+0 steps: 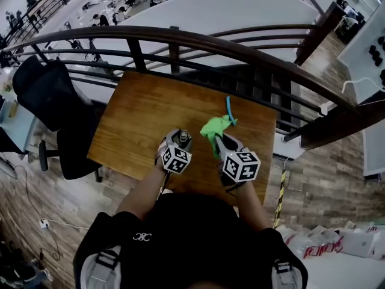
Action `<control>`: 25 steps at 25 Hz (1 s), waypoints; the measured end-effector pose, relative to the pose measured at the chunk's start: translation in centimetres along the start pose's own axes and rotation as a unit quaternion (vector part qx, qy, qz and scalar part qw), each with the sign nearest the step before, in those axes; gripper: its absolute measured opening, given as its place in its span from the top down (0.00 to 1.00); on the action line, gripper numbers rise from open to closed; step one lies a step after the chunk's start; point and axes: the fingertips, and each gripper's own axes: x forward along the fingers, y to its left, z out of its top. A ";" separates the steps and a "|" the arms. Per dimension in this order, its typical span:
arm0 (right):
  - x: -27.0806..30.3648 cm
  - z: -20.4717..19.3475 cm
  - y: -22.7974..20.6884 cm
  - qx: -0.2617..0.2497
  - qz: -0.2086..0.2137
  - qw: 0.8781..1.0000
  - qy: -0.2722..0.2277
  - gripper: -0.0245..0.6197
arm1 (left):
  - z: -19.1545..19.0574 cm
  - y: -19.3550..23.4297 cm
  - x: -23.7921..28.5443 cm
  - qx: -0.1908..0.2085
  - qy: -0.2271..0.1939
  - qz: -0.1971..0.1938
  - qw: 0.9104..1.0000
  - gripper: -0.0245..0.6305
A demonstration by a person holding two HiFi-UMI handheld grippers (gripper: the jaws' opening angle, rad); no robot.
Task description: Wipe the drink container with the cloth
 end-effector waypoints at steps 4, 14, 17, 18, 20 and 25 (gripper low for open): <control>-0.3 -0.2 0.3 -0.002 0.002 1.000 -0.001 0.89 | 0.8 0.1 -1.0 -0.007 -0.023 0.010 1.000 0.52; -0.4 2.4 1.4 -0.026 -0.004 0.998 -0.050 0.89 | 10.5 7.2 -9.9 -0.082 -0.192 0.107 0.972 0.64; -0.6 3.9 1.8 -0.044 -0.014 0.996 -0.076 0.89 | 13.0 9.4 -13.8 -0.097 -0.227 0.145 0.958 0.71; -0.8 4.4 1.9 -0.050 -0.018 0.995 -0.085 0.89 | 13.5 10.0 -14.9 -0.098 -0.232 0.157 0.955 0.75; -1.1 5.4 2.2 -0.059 -0.026 0.992 -0.105 0.89 | 14.1 10.7 -17.0 -0.097 -0.230 0.178 0.952 0.79; -1.9 7.2 3.0 -0.088 -0.047 0.983 -0.152 0.89 | 12.5 10.8 -20.6 -0.114 -0.211 0.194 0.951 0.88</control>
